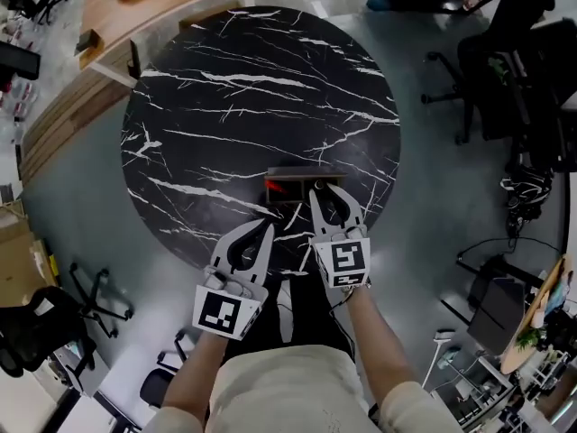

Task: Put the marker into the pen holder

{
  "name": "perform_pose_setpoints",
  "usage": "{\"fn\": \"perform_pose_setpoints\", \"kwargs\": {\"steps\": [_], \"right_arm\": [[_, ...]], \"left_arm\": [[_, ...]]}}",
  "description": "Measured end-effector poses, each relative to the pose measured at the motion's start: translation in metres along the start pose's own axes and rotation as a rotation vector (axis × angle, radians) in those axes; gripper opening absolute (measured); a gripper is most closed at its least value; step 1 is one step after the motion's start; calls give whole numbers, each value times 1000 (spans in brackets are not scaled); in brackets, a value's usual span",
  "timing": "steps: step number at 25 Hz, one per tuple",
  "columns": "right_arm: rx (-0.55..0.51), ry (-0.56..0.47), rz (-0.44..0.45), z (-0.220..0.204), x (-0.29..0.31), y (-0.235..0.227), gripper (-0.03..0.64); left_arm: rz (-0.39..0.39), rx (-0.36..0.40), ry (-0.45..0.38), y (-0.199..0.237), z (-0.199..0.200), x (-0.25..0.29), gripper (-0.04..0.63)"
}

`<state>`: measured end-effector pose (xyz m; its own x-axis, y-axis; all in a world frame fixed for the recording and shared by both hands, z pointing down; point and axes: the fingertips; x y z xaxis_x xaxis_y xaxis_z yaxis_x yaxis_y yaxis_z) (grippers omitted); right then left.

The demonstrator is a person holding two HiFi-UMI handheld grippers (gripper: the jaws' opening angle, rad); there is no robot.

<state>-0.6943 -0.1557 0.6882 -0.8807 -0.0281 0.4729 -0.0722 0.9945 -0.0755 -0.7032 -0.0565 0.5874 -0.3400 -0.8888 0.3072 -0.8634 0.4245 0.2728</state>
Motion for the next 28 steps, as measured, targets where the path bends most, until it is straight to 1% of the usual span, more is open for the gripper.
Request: {"fn": "perform_pose_setpoints", "kwargs": {"steps": [5, 8, 12, 15, 16, 19, 21, 24, 28], "right_arm": [[12, 12, 3, -11, 4, 3, 83], [21, 15, -2, -15, 5, 2, 83], [15, 12, 1, -16, 5, 2, 83], [3, 3, -8, -12, 4, 1, 83], [4, 0, -10, -10, 4, 2, 84], [9, -1, -11, -10, 1, 6, 89], [17, -3, -16, -5, -5, 9, 92], [33, -28, -46, 11, -26, 13, 92], [51, -62, -27, 43, -63, 28, 84]], "left_arm": [[-4, 33, 52, 2, -12, -3, 9], [8, 30, 46, 3, -12, -2, 9], [32, 5, 35, 5, -14, -3, 9], [28, -2, 15, -1, -11, -2, 9], [24, -2, 13, -2, -11, -3, 9], [9, 29, 45, -5, -17, -6, 9], [4, 42, 58, -6, -18, -7, 9], [8, 35, 31, -9, -9, -9, 9], [-1, 63, 13, -18, 10, -19, 9]]}}
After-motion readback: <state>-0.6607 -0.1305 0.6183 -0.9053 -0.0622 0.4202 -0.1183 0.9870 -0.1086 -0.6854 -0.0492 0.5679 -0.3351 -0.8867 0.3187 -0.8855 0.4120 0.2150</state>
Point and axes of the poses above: the fingertips, and each gripper's own axes: x forward along the fingers, y to its left, z out of its top, and after that the axes turned 2 degrees about z, right-handed
